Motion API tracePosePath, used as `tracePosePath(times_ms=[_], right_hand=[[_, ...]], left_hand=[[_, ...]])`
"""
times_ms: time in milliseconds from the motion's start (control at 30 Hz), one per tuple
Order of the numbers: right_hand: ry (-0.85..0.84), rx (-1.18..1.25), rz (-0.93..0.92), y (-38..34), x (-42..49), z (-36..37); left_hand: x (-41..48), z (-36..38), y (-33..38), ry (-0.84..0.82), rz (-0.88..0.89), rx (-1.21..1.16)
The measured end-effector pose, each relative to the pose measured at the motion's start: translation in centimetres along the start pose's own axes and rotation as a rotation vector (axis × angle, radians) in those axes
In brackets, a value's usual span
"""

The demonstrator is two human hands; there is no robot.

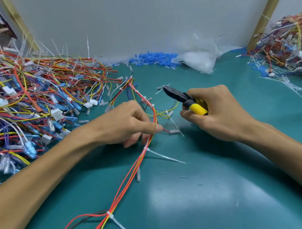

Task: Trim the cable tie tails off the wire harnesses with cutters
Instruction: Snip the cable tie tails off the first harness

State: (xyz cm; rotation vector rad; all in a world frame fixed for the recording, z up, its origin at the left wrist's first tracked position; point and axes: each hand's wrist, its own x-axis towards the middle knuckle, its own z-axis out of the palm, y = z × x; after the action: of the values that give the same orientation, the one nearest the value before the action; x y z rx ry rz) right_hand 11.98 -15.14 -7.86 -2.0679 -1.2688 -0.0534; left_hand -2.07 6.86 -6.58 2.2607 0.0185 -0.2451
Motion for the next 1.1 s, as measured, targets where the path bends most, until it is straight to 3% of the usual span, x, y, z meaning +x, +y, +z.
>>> tracePosePath(times_ms=[133, 200, 467, 533, 667, 800, 967, 1100], right_hand=[[-0.006, -0.017, -0.004, -0.1, 0.0, 0.1], [-0.008, -0.043, -0.007, -0.1, 0.0, 0.0], [0.141, -0.037, 0.162, 0.8, 0.4, 0.0], [0.156, -0.036, 0.179, 0.9, 0.5, -0.3], [0.131, -0.041, 0.179, 0.8, 0.5, -0.2], [0.082, -0.028, 0.146, 0.7, 0.3, 0.2], [0.041, -0.036, 0.122, 0.8, 0.2, 0.5], [0.026, -0.042, 0.117, 0.9, 0.3, 0.7]], left_hand=[[-1.1, -1.0, -0.2, -0.489, -0.099, -0.085], [-1.0, -0.8, -0.5, -0.536, -0.039, -0.228], [-0.3, -0.7, -1.0, -0.257, 0.222, -0.81], [-0.2, -0.5, -0.8, -0.148, 0.278, -0.864], [0.4, 0.2, -0.5, 0.262, 0.28, -0.924], [0.8, 0.8, -0.3, 0.43, 0.231, -0.92], [0.9, 0.5, -0.5, 0.504, 0.215, -0.839], [0.4, 0.1, -0.6, 0.335, 0.127, -0.741]])
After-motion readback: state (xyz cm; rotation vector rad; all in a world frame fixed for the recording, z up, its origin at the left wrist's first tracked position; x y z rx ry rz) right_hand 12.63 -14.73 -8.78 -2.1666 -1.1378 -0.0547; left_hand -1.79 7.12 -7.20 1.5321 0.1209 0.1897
